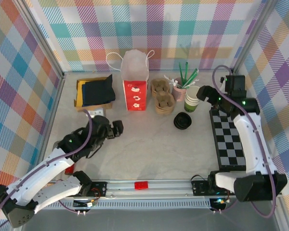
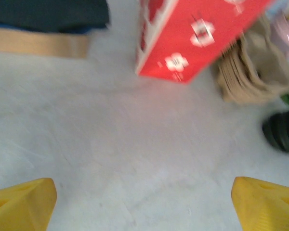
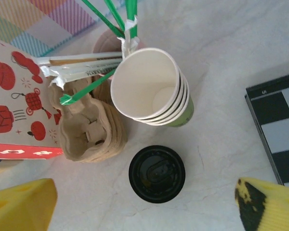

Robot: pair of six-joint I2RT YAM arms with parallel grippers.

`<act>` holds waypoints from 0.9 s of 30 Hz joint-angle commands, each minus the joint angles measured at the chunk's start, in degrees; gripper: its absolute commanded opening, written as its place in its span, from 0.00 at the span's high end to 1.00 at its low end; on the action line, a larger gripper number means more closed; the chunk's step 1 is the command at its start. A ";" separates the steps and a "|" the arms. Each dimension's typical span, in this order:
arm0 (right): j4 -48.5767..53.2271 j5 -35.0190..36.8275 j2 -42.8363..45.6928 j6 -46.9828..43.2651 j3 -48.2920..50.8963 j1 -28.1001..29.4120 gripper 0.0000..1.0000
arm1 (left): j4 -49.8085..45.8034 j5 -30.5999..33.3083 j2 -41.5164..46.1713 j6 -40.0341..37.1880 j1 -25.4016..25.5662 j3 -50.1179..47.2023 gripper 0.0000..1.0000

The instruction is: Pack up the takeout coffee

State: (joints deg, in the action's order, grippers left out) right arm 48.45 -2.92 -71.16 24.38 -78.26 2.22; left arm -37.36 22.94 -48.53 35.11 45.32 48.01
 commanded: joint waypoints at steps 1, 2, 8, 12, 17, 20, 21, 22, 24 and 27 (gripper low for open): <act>8.48 1.11 -4.91 -1.31 -5.29 0.02 0.13 | -0.27 3.63 -0.27 7.32 7.00 -2.99 0.08; 8.83 1.32 -6.31 -1.42 -6.39 0.00 0.15 | 0.67 3.98 -0.86 8.10 9.36 -3.54 0.08; 10.29 3.69 -14.14 -2.00 -11.79 -0.11 0.22 | 4.46 4.63 -5.67 9.86 18.22 -3.89 0.09; 11.09 3.21 -20.08 -2.34 -15.35 -0.09 0.31 | 8.36 3.27 -8.11 9.78 20.38 -4.24 0.09; 10.29 2.92 -23.89 -2.67 -16.58 -0.10 0.35 | 13.49 0.93 -7.28 9.97 20.42 -6.08 0.11; 10.25 3.97 -26.09 -2.86 -17.80 -0.04 0.41 | 14.59 0.71 -5.91 9.70 20.42 -6.62 0.12; 10.50 4.40 -26.83 -2.88 -18.35 -0.10 0.42 | 14.49 0.62 -5.74 9.46 20.42 -6.53 0.12; 10.53 4.34 -27.36 -3.02 -18.80 -0.09 0.44 | 14.11 0.70 -5.61 9.19 20.42 -6.44 0.12; 10.27 4.23 -28.26 -3.11 -19.49 -0.09 0.47 | 13.49 0.78 -5.44 8.77 20.34 -6.30 0.12; 10.39 4.06 -30.05 -3.14 -20.99 -0.10 0.50 | 12.88 1.46 -5.52 9.11 20.33 -6.21 0.12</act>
State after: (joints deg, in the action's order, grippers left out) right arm 58.00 0.84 -100.01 21.78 -96.84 2.22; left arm -24.88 24.05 -54.68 44.14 65.23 41.74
